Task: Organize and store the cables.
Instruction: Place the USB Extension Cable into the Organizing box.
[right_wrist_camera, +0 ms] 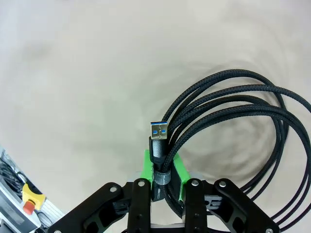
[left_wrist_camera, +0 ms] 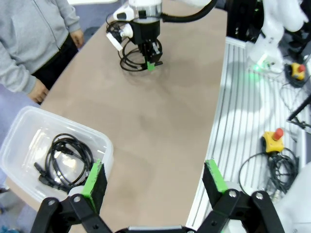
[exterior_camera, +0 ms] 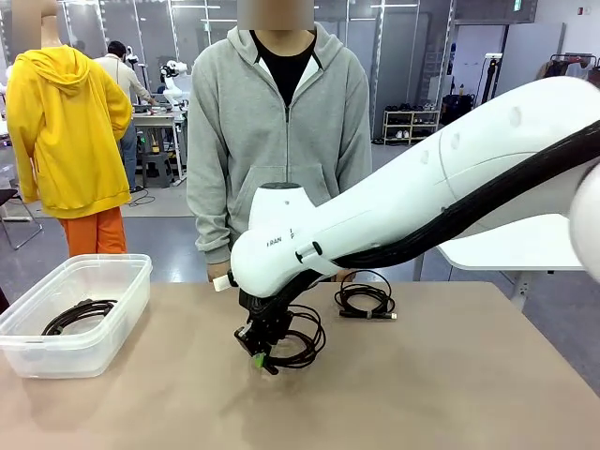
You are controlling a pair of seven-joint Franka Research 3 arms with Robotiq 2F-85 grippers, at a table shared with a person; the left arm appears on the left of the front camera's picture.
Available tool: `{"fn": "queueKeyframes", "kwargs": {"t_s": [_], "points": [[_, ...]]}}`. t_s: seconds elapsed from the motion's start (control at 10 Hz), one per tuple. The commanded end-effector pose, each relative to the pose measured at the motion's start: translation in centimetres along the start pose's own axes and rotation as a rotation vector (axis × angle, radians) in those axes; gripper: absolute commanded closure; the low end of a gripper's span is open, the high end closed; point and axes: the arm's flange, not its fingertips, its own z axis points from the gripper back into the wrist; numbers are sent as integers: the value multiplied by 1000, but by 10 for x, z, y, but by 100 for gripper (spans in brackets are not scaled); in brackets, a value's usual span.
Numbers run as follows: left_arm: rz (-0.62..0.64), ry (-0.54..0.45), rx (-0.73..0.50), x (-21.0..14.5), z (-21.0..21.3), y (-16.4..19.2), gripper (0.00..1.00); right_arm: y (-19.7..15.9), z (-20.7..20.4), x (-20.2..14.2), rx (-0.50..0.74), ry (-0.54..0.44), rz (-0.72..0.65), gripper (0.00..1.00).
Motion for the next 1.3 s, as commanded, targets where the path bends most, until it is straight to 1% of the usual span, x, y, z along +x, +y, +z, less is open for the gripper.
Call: {"fn": "queueKeyframes", "kwargs": {"t_s": [0.0,0.1,0.2,0.3,0.4,0.5,0.6,0.7,0.8,1.0,1.2], "points": [[-3,-8,6,2,1,2,0,-7,0,5,7,-35,53,100],[-3,-8,6,2,1,2,0,-9,0,4,19,-35,43,74],[-3,-8,6,2,1,2,0,-10,1,2,32,-34,47,46],[-3,-8,6,2,1,2,0,-10,2,1,32,-37,49,34],[-3,-8,6,2,1,2,0,-11,5,-1,32,-40,49,6],[-3,-8,6,2,1,2,0,-11,7,-3,20,-57,46,0],[-3,-8,6,2,1,2,0,-12,11,-8,9,-60,44,19],[-3,-8,6,2,1,2,0,-16,23,-17,11,-91,47,0],[-3,-8,6,2,1,2,0,-22,42,-32,21,-138,51,0],[-3,-8,6,2,1,2,0,-37,65,-64,47,-200,79,0],[-3,-8,6,2,1,2,0,-68,96,-125,96,-288,109,0]]}}
